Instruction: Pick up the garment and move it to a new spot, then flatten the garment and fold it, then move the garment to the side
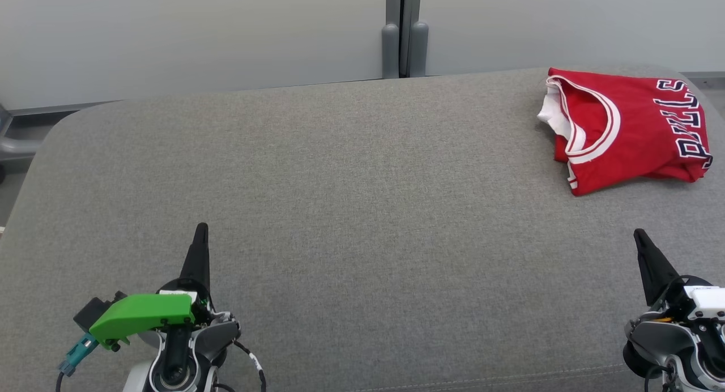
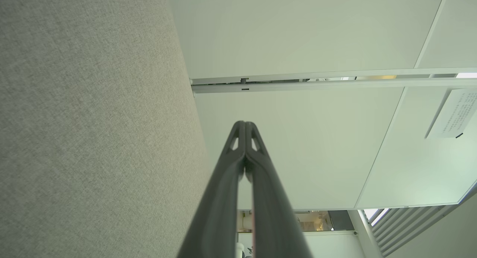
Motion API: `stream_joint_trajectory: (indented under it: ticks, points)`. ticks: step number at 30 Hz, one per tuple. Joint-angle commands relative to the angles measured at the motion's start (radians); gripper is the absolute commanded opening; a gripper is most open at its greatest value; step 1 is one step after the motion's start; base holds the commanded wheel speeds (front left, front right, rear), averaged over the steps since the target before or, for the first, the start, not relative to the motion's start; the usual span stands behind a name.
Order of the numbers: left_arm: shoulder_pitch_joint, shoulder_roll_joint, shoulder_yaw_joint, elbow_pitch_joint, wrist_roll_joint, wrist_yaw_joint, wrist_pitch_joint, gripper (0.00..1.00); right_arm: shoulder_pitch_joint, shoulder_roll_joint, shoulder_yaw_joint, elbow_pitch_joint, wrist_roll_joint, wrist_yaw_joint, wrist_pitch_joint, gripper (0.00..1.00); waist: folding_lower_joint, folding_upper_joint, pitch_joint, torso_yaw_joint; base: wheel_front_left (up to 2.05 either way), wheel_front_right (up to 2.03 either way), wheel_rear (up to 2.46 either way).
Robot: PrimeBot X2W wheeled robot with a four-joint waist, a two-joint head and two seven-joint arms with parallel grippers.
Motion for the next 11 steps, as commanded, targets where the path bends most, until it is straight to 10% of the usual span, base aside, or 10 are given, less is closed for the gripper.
stream_joint_trajectory:
  ticks: [1,11]
  points:
    - [-0.012,0.001,0.002,-0.003,-0.005,-0.006,0.004,0.00,-0.010,-0.003,-0.003,-0.004,-0.002,0.001,0.005,0.00,0.0000,0.0000,0.000,0.000,0.00,0.00,0.00]
    - [-0.012,0.001,0.002,-0.003,-0.006,-0.006,0.004,0.00,-0.010,-0.003,-0.003,-0.004,-0.002,0.001,0.005,0.00,0.0000,0.0000,0.000,0.000,0.00,0.00,0.00]
